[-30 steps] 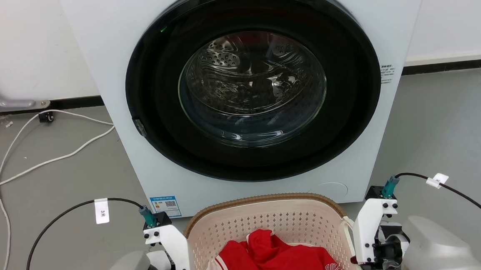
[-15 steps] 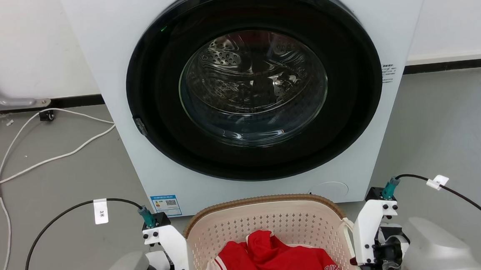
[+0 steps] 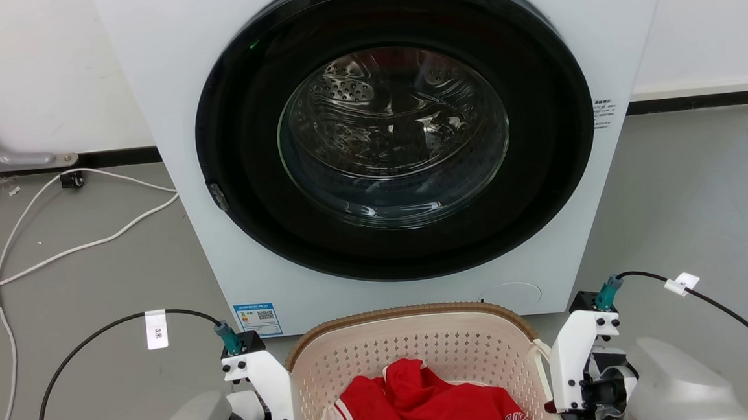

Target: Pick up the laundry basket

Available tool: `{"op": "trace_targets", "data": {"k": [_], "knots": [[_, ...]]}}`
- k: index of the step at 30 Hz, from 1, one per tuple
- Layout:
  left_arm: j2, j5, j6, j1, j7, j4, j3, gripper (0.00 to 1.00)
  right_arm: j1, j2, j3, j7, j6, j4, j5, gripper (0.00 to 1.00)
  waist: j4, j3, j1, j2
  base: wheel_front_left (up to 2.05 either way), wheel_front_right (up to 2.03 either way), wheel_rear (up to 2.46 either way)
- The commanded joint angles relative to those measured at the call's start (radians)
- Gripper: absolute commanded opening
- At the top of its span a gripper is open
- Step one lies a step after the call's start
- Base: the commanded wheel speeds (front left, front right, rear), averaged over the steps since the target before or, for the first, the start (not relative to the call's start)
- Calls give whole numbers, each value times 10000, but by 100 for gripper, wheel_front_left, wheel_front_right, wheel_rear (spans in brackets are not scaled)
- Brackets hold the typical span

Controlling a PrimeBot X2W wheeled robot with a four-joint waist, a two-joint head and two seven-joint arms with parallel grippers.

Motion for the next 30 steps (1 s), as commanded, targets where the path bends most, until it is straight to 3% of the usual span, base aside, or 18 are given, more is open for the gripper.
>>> {"op": "trace_targets", "data": {"k": [1,30], "knots": [[-197,-69,-134,-113,-13,-143,-33,0,62,211,-68,-3,140,-119,80,0,1,4,0,-1,0,0,0],[-195,-321,-134,-63,6,-172,-217,0,101,246,-248,50,142,-119,-7,0,9,67,0,-1,0,0,0]]}}
